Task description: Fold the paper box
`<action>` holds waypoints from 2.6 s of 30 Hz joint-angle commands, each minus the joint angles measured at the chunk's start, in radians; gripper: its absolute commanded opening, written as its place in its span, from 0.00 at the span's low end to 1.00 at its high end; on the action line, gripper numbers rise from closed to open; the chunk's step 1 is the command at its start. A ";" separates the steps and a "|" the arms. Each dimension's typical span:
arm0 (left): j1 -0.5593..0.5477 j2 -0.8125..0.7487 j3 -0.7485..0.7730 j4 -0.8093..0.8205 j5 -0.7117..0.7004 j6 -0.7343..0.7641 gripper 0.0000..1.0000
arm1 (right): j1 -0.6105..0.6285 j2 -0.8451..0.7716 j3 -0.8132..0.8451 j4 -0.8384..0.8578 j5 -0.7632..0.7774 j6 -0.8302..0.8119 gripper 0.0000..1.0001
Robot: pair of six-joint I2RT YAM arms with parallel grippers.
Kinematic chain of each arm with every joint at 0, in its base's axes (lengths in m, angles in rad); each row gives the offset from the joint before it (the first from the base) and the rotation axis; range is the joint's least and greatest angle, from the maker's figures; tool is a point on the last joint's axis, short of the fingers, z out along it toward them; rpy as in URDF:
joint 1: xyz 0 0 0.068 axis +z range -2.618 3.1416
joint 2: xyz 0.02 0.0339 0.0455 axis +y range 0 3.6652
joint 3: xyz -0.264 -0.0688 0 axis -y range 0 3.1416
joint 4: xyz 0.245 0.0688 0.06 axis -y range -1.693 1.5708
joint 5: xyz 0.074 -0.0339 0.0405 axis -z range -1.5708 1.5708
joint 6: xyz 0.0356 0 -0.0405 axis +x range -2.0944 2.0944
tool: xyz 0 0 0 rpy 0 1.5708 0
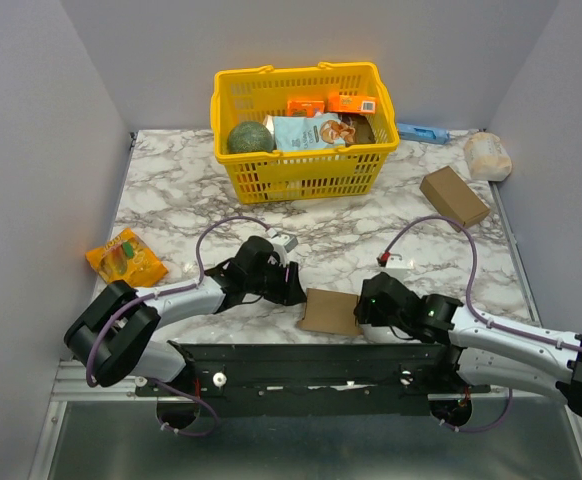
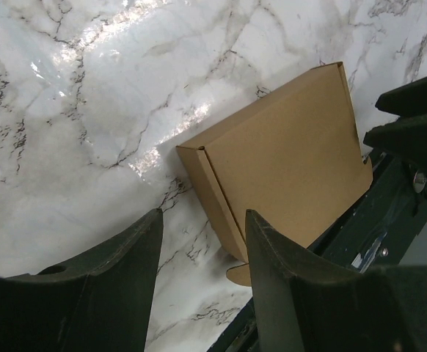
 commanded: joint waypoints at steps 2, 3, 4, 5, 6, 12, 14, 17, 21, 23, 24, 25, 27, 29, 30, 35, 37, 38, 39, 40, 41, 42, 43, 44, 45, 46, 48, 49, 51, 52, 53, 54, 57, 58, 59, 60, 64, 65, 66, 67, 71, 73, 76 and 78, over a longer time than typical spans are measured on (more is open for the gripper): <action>0.001 0.004 -0.006 0.034 0.040 0.001 0.57 | -0.021 -0.001 -0.016 0.073 -0.041 -0.005 0.51; -0.001 0.002 -0.007 0.037 0.042 0.001 0.57 | -0.024 0.008 -0.018 0.076 -0.039 -0.007 0.51; -0.003 0.007 -0.009 0.039 0.040 0.001 0.57 | -0.026 0.014 -0.018 0.079 -0.041 -0.009 0.51; -0.003 0.010 -0.009 0.040 0.040 0.001 0.57 | -0.027 0.026 -0.019 0.078 -0.041 -0.009 0.48; -0.009 0.016 -0.010 0.039 0.040 0.001 0.56 | -0.029 0.052 -0.021 0.076 -0.044 -0.009 0.44; -0.096 0.019 0.011 -0.058 -0.151 0.045 0.51 | -0.027 0.115 -0.018 0.060 -0.053 0.021 0.28; -0.111 0.021 0.011 -0.067 -0.185 0.047 0.50 | -0.027 0.146 -0.007 0.049 -0.056 0.016 0.28; -0.116 0.027 0.011 -0.073 -0.202 0.044 0.50 | -0.029 0.190 0.016 0.037 -0.059 0.007 0.27; -0.115 -0.037 0.014 -0.065 -0.239 0.030 0.59 | -0.020 0.155 0.051 0.006 -0.014 -0.015 0.31; -0.108 -0.086 0.026 -0.075 -0.249 0.030 0.68 | -0.021 0.115 0.082 -0.022 0.013 -0.057 0.37; -0.099 -0.099 0.043 -0.088 -0.249 0.028 0.71 | -0.018 0.071 0.090 -0.023 0.028 -0.086 0.45; -0.092 -0.120 0.051 -0.096 -0.248 0.028 0.80 | -0.018 0.052 0.102 -0.025 0.033 -0.144 0.51; -0.076 -0.142 0.060 -0.111 -0.249 0.018 0.87 | -0.012 0.007 0.129 -0.008 0.013 -0.221 0.65; -0.046 -0.174 0.056 -0.118 -0.254 0.002 0.94 | 0.013 -0.004 0.142 0.035 -0.010 -0.332 0.73; -0.032 -0.188 0.043 -0.115 -0.245 -0.004 0.95 | 0.025 -0.004 0.154 0.052 -0.044 -0.367 0.78; 0.140 -0.326 0.002 -0.108 -0.017 -0.105 0.97 | 0.238 0.144 0.232 0.121 0.037 -0.593 0.84; 0.172 -0.370 0.016 -0.136 0.039 -0.110 0.98 | 0.298 0.193 0.255 0.136 0.074 -0.616 0.87; 0.195 -0.384 0.025 -0.159 0.081 -0.114 0.99 | 0.316 0.240 0.263 0.136 0.098 -0.616 0.87; 0.209 -0.405 0.042 -0.188 0.105 -0.113 0.99 | 0.341 0.264 0.274 0.136 0.129 -0.621 0.88; 0.218 -0.413 0.054 -0.206 0.120 -0.108 0.99 | 0.352 0.287 0.292 0.136 0.143 -0.633 0.88; 0.231 -0.416 0.071 -0.229 0.137 -0.088 0.99 | 0.367 0.331 0.303 0.135 0.158 -0.636 0.88; 0.250 -0.419 0.103 -0.286 0.154 -0.074 0.99 | 0.390 0.350 0.312 0.135 0.184 -0.642 0.88; 0.263 -0.421 0.121 -0.315 0.159 -0.058 0.99 | 0.399 0.373 0.320 0.135 0.192 -0.650 0.88; 0.275 -0.424 0.137 -0.338 0.166 -0.042 0.99 | 0.407 0.390 0.335 0.132 0.201 -0.648 0.88; 0.295 -0.436 0.158 -0.376 0.162 -0.012 0.99 | 0.416 0.426 0.338 0.129 0.232 -0.641 0.88; 0.310 -0.445 0.166 -0.394 0.154 -0.001 0.99 | 0.419 0.439 0.341 0.126 0.234 -0.636 0.87; 0.336 -0.470 0.184 -0.435 0.133 0.034 0.99 | 0.428 0.472 0.341 0.130 0.231 -0.642 0.86; 0.364 -0.473 0.189 -0.446 0.110 0.048 0.99 | 0.433 0.483 0.341 0.133 0.226 -0.651 0.86; 0.388 -0.479 0.198 -0.472 0.084 0.064 0.99 | 0.441 0.509 0.347 0.132 0.231 -0.653 0.85; 0.404 -0.479 0.197 -0.475 0.056 0.076 0.99 | 0.441 0.535 0.349 0.130 0.234 -0.647 0.85; 0.412 -0.478 0.197 -0.481 0.035 0.081 0.99 | 0.441 0.546 0.352 0.130 0.237 -0.648 0.84; 0.415 -0.479 0.197 -0.486 0.019 0.088 0.99 | 0.441 0.558 0.360 0.130 0.249 -0.647 0.83; 0.427 -0.490 0.192 -0.492 -0.051 0.116 0.99 | 0.441 0.609 0.387 0.096 0.292 -0.625 0.80; 0.427 -0.499 0.195 -0.493 -0.071 0.122 0.99 | 0.441 0.621 0.407 0.078 0.300 -0.619 0.80; 0.428 -0.502 0.198 -0.500 -0.099 0.137 0.99 | 0.441 0.652 0.416 0.067 0.304 -0.616 0.79; 0.429 -0.504 0.206 -0.510 -0.111 0.143 0.99 | 0.441 0.663 0.429 0.060 0.310 -0.616 0.78; 0.429 -0.504 0.209 -0.524 -0.148 0.160 0.99 | 0.441 0.739 0.478 0.006 0.330 -0.610 0.76; 0.429 -0.504 0.209 -0.524 -0.148 0.162 0.99 | 0.442 0.752 0.496 0.000 0.333 -0.610 0.75; 0.429 -0.505 0.209 -0.524 -0.148 0.162 0.99 | 0.445 0.773 0.501 -0.006 0.339 -0.608 0.74; 0.429 -0.507 0.210 -0.523 -0.151 0.162 0.99 | 0.447 0.782 0.508 -0.019 0.343 -0.607 0.74; 0.429 -0.511 0.214 -0.524 -0.159 0.166 0.99 | 0.465 0.822 0.542 -0.074 0.362 -0.604 0.71; 0.429 -0.516 0.214 -0.523 -0.160 0.165 0.99 | 0.477 0.854 0.571 -0.121 0.387 -0.592 0.70; 0.429 -0.525 0.214 -0.520 -0.165 0.163 0.99 | 0.485 0.887 0.602 -0.161 0.401 -0.581 0.66; 0.429 -0.527 0.215 -0.523 -0.168 0.165 0.99 | 0.487 0.917 0.616 -0.178 0.412 -0.572 0.60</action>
